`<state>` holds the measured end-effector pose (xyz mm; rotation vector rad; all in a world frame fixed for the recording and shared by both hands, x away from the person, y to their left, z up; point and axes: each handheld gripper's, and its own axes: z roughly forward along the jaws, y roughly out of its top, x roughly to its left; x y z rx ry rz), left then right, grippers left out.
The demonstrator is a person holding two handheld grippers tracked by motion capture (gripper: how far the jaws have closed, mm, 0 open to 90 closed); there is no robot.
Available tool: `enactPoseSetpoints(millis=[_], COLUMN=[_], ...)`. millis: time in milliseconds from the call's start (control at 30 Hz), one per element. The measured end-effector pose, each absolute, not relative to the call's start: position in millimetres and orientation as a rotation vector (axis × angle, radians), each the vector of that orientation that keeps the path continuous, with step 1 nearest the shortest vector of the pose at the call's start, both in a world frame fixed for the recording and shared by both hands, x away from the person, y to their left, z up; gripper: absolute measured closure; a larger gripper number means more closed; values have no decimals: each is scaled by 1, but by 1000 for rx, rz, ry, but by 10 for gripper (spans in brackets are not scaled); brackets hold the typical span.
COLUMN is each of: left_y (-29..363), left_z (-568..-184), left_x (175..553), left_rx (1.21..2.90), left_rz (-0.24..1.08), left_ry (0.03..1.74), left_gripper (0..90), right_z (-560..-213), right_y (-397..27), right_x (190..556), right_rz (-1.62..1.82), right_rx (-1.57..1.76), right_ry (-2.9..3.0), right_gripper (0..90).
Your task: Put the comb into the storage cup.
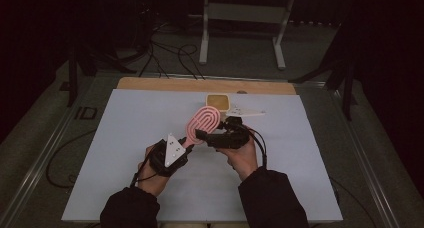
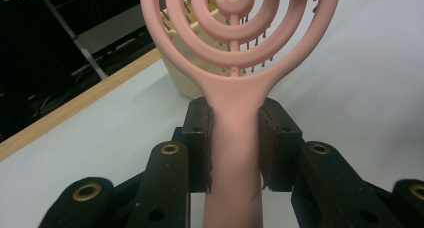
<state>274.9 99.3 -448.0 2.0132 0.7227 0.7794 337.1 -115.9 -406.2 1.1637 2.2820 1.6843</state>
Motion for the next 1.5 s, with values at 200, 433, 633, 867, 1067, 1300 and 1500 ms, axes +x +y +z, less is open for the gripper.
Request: enactPoseSetpoints(millis=[200,433,633,867,1067,1300,1500], left_y=[100,100,100,101,103,103,105], left_z=[-448,-449,-450,-450,-451,-452,-452], left_x=[275,275,275,275,276,277,279], left_rx=[2011,2005,2005,1999,1985,1984,1976], left_rz=[785,789,788,786,774,760,725], left_ry=[719,721,720,725,726,725,732], left_gripper=[702,702,701,699,699,694,583], right_z=[-407,-407,-409,-408,-408,-408,-408], right_y=[-114,-111,-109,-107,-104,-105,-104], right_x=[339,339,339,338,336,336,335], right_rz=[1712,1726,1745,1798,1837,1840,1844], right_rx=[1205,1214,1228,1275,1274,1269,1253], right_ry=[2255,2251,2258,2267,2277,2277,2274], right_gripper=[444,507,544,607,632,634,634])
